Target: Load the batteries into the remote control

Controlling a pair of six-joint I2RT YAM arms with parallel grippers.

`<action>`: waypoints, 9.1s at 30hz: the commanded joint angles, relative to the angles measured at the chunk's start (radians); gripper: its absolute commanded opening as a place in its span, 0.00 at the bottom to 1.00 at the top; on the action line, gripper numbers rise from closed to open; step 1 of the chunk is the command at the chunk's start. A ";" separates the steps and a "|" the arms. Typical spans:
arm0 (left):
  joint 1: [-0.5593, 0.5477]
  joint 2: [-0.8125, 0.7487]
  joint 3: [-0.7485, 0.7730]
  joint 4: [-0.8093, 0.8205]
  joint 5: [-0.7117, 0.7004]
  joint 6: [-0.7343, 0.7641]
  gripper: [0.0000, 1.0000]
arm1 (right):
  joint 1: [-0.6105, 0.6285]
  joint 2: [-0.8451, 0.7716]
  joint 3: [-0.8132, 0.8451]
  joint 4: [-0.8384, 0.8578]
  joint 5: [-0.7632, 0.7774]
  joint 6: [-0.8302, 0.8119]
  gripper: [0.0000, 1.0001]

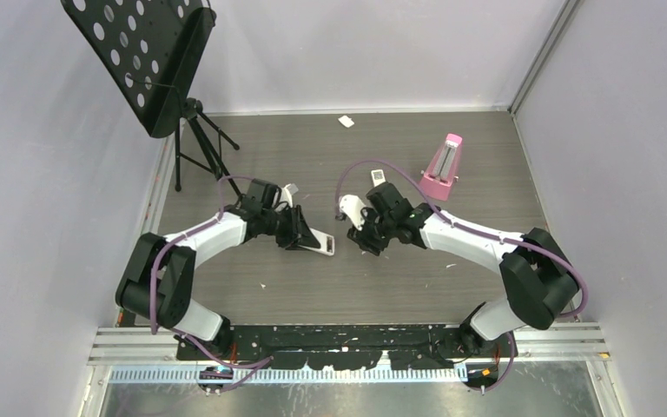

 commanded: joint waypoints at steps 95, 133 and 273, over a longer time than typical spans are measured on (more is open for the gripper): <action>-0.020 1.311 1.680 0.312 -0.885 -0.311 0.36 | -0.260 0.059 0.215 -0.116 0.311 1.187 0.52; -0.036 1.515 1.874 0.190 -0.934 -0.469 0.21 | -0.305 0.084 0.181 -0.117 0.292 1.172 0.50; -0.009 -0.010 -0.226 0.204 -0.403 -0.178 0.37 | -0.022 0.144 -0.078 0.578 -0.062 1.767 0.00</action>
